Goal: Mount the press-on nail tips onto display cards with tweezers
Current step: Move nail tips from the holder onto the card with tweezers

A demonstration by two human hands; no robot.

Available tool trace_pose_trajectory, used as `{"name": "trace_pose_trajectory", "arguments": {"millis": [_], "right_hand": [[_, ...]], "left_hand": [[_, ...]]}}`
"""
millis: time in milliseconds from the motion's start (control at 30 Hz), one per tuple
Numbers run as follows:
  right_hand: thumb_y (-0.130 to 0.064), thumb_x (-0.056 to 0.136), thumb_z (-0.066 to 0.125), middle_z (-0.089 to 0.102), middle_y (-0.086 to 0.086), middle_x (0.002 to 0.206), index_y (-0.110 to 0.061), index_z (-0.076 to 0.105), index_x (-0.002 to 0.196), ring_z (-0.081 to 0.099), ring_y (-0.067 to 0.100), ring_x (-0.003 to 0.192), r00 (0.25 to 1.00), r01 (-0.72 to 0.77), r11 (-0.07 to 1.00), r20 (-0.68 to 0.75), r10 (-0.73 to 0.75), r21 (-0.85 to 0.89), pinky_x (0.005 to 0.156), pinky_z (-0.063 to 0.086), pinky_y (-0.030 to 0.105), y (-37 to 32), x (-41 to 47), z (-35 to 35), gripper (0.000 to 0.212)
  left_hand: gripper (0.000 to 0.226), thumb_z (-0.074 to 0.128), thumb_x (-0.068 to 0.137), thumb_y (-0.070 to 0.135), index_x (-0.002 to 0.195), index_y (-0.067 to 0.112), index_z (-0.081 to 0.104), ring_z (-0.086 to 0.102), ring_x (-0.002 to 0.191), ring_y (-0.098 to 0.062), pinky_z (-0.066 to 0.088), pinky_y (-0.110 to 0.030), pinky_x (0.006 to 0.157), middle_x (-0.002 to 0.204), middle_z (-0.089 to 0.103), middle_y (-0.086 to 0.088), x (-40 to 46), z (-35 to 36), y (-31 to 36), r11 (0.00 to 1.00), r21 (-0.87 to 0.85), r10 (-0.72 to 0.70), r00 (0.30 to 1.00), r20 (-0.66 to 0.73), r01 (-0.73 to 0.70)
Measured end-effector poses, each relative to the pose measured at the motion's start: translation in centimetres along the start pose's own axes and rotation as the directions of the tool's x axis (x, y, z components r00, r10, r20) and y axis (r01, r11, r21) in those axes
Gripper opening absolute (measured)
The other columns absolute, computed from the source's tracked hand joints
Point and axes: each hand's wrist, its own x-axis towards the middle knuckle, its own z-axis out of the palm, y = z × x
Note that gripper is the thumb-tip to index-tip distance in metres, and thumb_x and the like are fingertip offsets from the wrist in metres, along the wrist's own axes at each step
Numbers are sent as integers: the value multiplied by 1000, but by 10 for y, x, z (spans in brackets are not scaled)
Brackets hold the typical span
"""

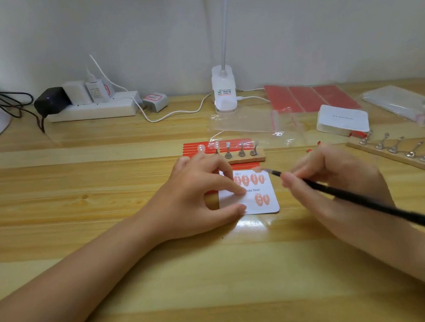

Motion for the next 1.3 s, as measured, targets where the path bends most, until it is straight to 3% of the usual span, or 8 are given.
{"name": "trace_pose_trajectory", "arguments": {"millis": [133, 367, 567, 833, 1033, 1300], "right_hand": [[-13, 83, 58, 61, 7, 63, -1, 57, 63, 55, 13, 61, 980, 195, 964, 76, -184, -179, 58, 45, 16, 2, -10, 3, 23], [-11, 87, 53, 52, 11, 56, 2, 53, 59, 48, 29, 49, 936, 322, 905, 235, -261, -277, 46, 39, 34, 8, -9, 5, 32], [-6, 86, 53, 48, 13, 55, 5, 53, 58, 42, 30, 47, 899, 393, 876, 315, -302, -280, 40, 38, 35, 6, -7, 6, 31], [-5, 88, 52, 48, 10, 55, 1, 53, 59, 42, 29, 47, 864, 449, 839, 389, -320, -306, 38, 36, 35, 0, -7, 4, 29], [0, 82, 60, 42, 6, 61, -4, 50, 62, 29, 19, 56, 816, 477, 828, 499, -292, -296, 44, 28, 31, -5, -6, -1, 23], [-5, 86, 52, 44, 6, 58, -2, 52, 62, 35, 21, 51, 844, 433, 853, 462, -271, -290, 43, 31, 31, -5, -5, 1, 24]], "left_hand": [[31, 57, 74, 53, 89, 31, 71, 45, 89, -6, 22, -19, 91, 92, 54, 13, 1, 1, 0, 1000, -14, -13, 1000, -5, 13], [31, 57, 73, 53, 89, 31, 71, 45, 89, -6, 23, -21, 91, 93, 53, 14, 1, 0, 1, 1000, -14, -23, 1000, 3, 23], [33, 56, 73, 54, 89, 30, 72, 43, 90, 2, 21, -21, 94, 93, 53, 14, 0, 1, 0, 999, -30, -24, 1000, -1, 24], [30, 57, 73, 54, 89, 32, 71, 45, 90, -4, 24, -25, 93, 93, 53, 13, 0, 1, 0, 999, -22, -23, 1000, 0, 23], [31, 57, 74, 54, 90, 32, 71, 44, 90, -4, 25, -27, 91, 93, 53, 13, 1, 1, 0, 1000, -16, -19, 1000, 0, 19], [31, 57, 74, 53, 91, 32, 71, 43, 90, 2, 24, -24, 93, 93, 54, 13, 1, 1, -1, 1000, -22, -9, 1000, 0, 9]]}}
